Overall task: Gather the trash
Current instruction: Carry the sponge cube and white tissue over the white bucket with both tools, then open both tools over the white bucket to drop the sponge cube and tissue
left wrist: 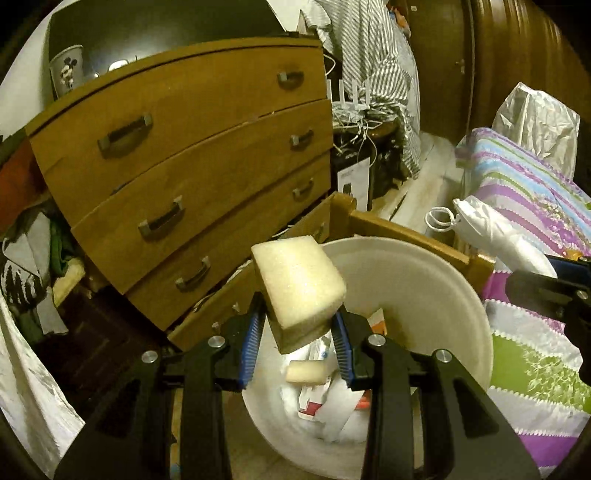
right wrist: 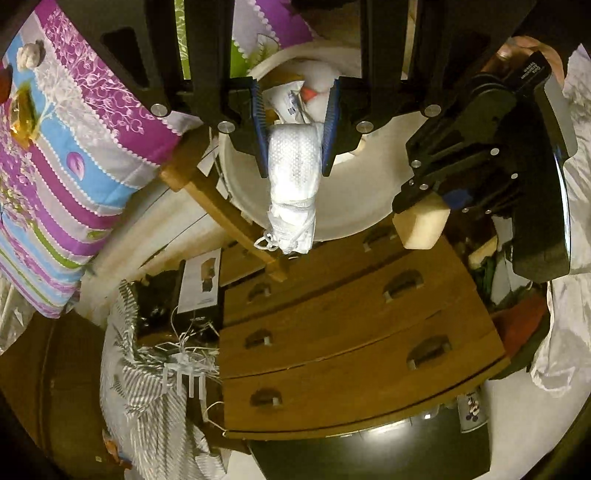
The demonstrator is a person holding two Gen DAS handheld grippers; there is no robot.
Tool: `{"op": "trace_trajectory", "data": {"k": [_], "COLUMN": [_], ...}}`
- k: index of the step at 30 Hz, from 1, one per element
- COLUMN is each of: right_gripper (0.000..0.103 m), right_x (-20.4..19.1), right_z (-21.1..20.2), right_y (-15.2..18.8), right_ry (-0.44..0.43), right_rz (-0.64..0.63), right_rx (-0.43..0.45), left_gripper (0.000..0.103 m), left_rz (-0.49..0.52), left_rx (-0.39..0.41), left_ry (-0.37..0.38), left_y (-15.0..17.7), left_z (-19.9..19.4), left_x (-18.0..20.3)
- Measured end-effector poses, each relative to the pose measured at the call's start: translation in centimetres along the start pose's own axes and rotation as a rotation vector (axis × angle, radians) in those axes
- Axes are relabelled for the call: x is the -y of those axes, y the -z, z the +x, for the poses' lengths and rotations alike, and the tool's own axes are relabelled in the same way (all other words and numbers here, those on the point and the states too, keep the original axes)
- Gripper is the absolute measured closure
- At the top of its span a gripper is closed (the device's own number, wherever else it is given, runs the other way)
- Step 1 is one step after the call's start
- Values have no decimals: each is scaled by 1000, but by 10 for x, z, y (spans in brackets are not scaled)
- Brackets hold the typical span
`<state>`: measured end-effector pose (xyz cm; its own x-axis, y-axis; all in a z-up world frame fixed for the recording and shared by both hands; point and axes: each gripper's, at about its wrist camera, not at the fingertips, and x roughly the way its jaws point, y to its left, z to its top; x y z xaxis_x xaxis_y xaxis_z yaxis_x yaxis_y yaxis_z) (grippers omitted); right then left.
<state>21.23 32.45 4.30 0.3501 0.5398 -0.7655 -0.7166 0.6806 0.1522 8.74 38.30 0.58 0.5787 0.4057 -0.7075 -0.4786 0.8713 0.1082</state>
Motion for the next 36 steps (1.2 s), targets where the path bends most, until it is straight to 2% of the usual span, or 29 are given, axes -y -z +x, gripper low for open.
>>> {"op": "trace_trajectory", "data": {"k": [17, 36], "right_gripper": [74, 74], "right_x": [-2, -6], "right_z": [36, 10], "right_y": [2, -17], "right_ry": [14, -3], "right_rz": [-15, -49], "right_rx": [-76, 10], "left_gripper": [69, 68], "left_rz": [8, 1], "left_rx": [-52, -38], "left_ry": [29, 56], "left_y": [7, 2], "left_z": [28, 27], "left_x": [-4, -8]}}
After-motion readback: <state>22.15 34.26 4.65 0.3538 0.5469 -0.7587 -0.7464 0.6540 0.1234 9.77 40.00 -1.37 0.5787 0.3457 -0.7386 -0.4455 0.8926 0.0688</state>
